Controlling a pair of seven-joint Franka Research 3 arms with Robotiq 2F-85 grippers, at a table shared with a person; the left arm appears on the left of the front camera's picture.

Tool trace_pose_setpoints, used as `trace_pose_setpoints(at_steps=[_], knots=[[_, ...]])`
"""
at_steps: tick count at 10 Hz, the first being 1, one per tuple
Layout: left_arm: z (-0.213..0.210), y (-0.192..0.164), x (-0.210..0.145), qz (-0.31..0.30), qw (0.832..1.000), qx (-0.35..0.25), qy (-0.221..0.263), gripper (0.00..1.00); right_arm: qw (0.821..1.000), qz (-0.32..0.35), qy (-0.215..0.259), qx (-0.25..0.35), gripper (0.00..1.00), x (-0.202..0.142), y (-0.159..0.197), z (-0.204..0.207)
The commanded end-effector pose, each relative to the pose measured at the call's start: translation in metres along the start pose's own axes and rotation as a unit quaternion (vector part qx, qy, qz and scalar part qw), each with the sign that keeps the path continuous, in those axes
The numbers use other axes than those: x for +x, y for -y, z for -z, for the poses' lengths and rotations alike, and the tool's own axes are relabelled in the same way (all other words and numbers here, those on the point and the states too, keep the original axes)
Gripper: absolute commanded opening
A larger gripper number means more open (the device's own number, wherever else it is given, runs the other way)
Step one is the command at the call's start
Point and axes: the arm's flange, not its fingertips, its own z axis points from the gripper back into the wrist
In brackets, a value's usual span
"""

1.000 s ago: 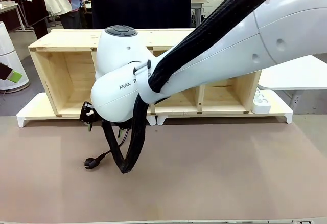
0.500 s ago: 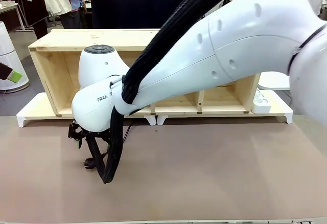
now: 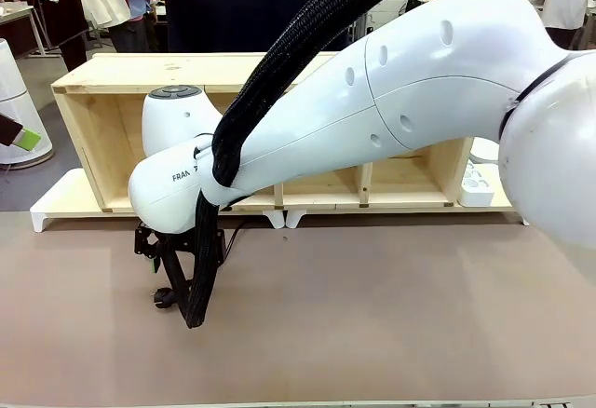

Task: Perform cable management.
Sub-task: When the cord part of the Power Cable appears at the lower middle area of the table and stops, grasp the cord part of the Power Cable.

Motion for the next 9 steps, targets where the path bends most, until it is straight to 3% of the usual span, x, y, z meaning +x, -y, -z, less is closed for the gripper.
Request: trace_pose_setpoints(at_steps=[1, 3, 5, 9], knots=[[0.000, 0.000, 0.001, -0.004, 1.000, 0.000, 0.003, 1.00, 0.999, 0.044, 0.004, -0.007, 1.00, -0.006, -0.005, 0.001], [0.000, 0.000, 0.001, -0.004, 1.000, 0.000, 0.003, 1.00, 0.993, 0.115, 0.001, 0.000, 1.00, -0.007, -0.011, 0.009], [0.000, 0.000, 0.001, -0.004, 1.000, 0.000, 0.003, 1.00, 0.989, 0.145, -0.011, -0.016, 1.00, -0.009, -0.010, 0.020], [0.000, 0.000, 0.001, -0.004, 1.000, 0.000, 0.003, 1.00, 0.992, 0.126, -0.009, -0.015, 1.00, -0.004, -0.009, 0.033]])
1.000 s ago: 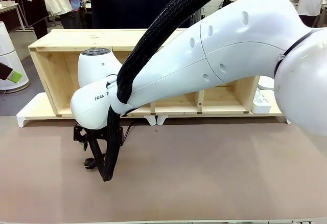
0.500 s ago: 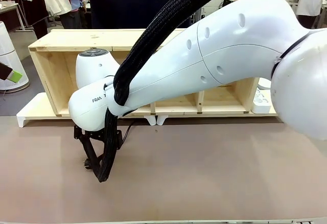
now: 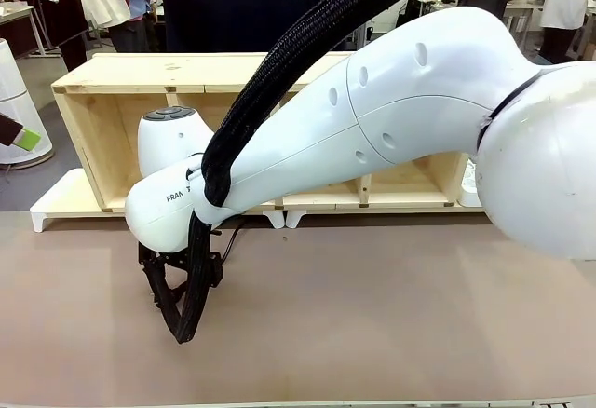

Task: Perform cable management.
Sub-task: When the cord part of the Power Cable appears at the lower middle area of the table and stops, grasp the cord part of the Power Cable.

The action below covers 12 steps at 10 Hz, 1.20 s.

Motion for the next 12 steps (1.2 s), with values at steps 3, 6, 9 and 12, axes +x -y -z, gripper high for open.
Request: trace_pose_setpoints(at_steps=[3, 6, 9, 12], knots=[[-0.0004, 0.0002, 0.0007, -0.004, 1.000, 0.000, 0.003, 1.00, 1.000, -0.018, 0.001, -0.003, 1.00, 0.0021, -0.0114, 0.0028], [-0.0004, 0.0002, 0.0007, -0.004, 1.000, 0.000, 0.003, 1.00, 0.999, -0.031, 0.008, -0.010, 0.77, 0.0016, -0.0095, 0.0020], [-0.0004, 0.0002, 0.0007, -0.004, 1.000, 0.000, 0.003, 1.00, 0.999, -0.033, 0.007, -0.018, 0.45, 0.0008, -0.0093, 0.0009], [-0.0004, 0.0002, 0.0007, -0.004, 1.000, 0.000, 0.003, 1.00, 0.999, -0.035, 0.008, -0.019, 0.17, -0.0002, -0.0099, 0.0010]])
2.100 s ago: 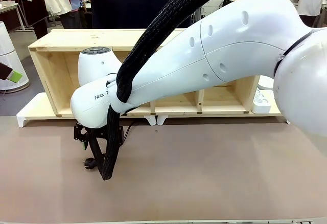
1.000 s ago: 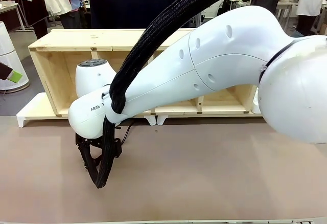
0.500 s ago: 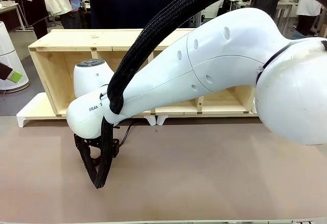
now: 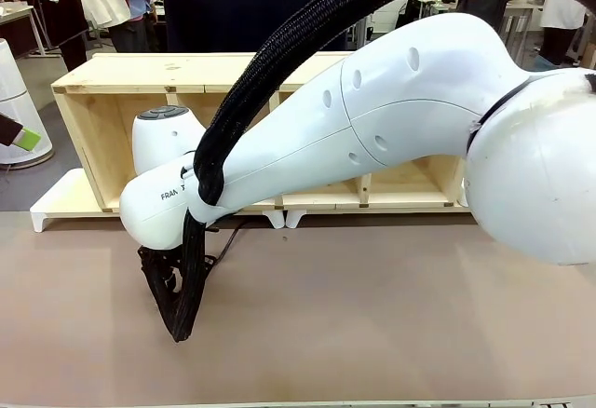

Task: Perform cable management.
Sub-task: When the cord part of the Power Cable appears at the lower middle area of the table and stops, grasp the cord part of the Power Cable.

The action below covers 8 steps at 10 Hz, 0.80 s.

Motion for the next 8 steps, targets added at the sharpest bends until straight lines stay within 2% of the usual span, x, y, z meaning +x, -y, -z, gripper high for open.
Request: trace_pose_setpoints(at_steps=[1, 2, 8], knots=[[-0.0004, 0.0002, 0.0007, -0.004, 1.000, 0.000, 0.003, 1.00, 1.000, -0.009, 0.009, -0.010, 0.05, -0.0003, -0.0034, 0.0006], [-0.0004, 0.0002, 0.0007, -0.004, 1.000, 0.000, 0.003, 1.00, 1.000, -0.010, 0.009, -0.011, 0.00, -0.0004, -0.0031, 0.0007], [-0.0004, 0.0002, 0.0007, -0.004, 1.000, 0.000, 0.003, 1.00, 0.999, -0.034, 0.013, -0.007, 0.00, 0.0010, -0.0035, 0.0020]])
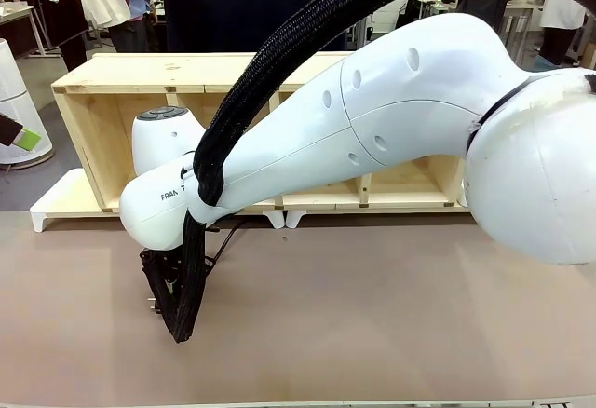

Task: Perform cable management.
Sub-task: When the cord part of the Power Cable appears at the lower middle area of the table and stops, grasp the cord part of the Power Cable, then pull the grasped Power Cable to the location of the Power Strip.

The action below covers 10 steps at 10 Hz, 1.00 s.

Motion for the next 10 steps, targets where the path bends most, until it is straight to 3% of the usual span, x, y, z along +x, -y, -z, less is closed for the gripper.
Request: trace_pose_setpoints(at_steps=[1, 10], knots=[[-0.0004, 0.0002, 0.0007, -0.004, 1.000, 0.000, 0.003, 1.00, 1.000, 0.007, 0.000, 0.000, 0.00, -0.0001, 0.0000, -0.0001], [-0.0004, 0.0002, 0.0007, -0.004, 1.000, 0.000, 0.003, 1.00, 1.000, 0.007, 0.000, 0.000, 0.00, -0.0001, 0.0000, -0.0001]])
